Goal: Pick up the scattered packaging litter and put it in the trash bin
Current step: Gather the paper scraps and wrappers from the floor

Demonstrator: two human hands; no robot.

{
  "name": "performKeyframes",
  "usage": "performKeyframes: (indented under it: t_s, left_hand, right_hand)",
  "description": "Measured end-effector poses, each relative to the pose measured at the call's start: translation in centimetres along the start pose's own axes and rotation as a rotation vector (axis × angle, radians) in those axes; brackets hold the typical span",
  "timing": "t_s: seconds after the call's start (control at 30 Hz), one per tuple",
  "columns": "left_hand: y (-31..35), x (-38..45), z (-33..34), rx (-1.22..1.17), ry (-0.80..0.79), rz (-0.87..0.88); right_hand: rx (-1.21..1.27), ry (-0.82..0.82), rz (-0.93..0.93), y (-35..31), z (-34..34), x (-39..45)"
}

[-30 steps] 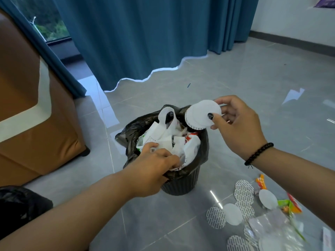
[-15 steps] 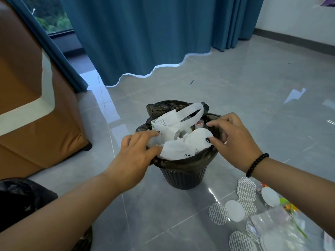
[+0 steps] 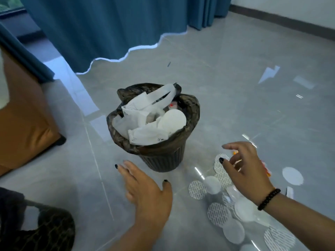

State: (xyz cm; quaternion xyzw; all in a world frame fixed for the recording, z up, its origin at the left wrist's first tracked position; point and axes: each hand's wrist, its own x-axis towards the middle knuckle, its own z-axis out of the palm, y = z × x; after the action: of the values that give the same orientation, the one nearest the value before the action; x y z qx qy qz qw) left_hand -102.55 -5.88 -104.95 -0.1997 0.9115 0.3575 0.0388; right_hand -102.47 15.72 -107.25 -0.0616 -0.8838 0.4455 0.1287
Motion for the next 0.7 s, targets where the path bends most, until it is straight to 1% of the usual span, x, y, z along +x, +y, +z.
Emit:
performKeyframes:
  t_s: [0.07, 0.2, 0.33, 0.43, 0.57, 0.63, 0.7]
  left_hand:
    - [-0.2, -1.7, 2.8, 0.007, -0.106, -0.001]
    - [-0.6, -3.3, 7.5, 0.06, -0.307, 0.084]
    - [-1.0, -4.1, 10.3, 0.094, -0.489, 0.165]
    - [-1.3, -4.7, 11.5, 0.018, -0.621, 0.28]
    - [-1.0, -5.7, 13.2, -0.014, -0.747, 0.28]
    - [-0.8, -6.2, 14.2, -0.018, -0.788, 0.267]
    - [-0.6, -6.8, 15.2, -0.014, -0.833, 0.249]
  right_hand:
    - [-0.013, 0.011, 0.079, 2.8, -0.4, -2.8]
    - [-0.045, 0.007, 0.264, 6.1, -1.2, -7.7]
    - [-0.136, 0.059, 0.361, 8.4, -2.0, -11.2]
    - [-0.239, 0.107, 0.408, 10.4, -2.5, -12.0]
    - [-0.359, 0.107, 0.469, 11.8, -3.2, -11.2]
    - [-0.411, 0.071, 0.501, 12.2, -3.4, -10.5]
    - [-0.466, -0.015, 0.544, 12.6, -3.8, -9.7]
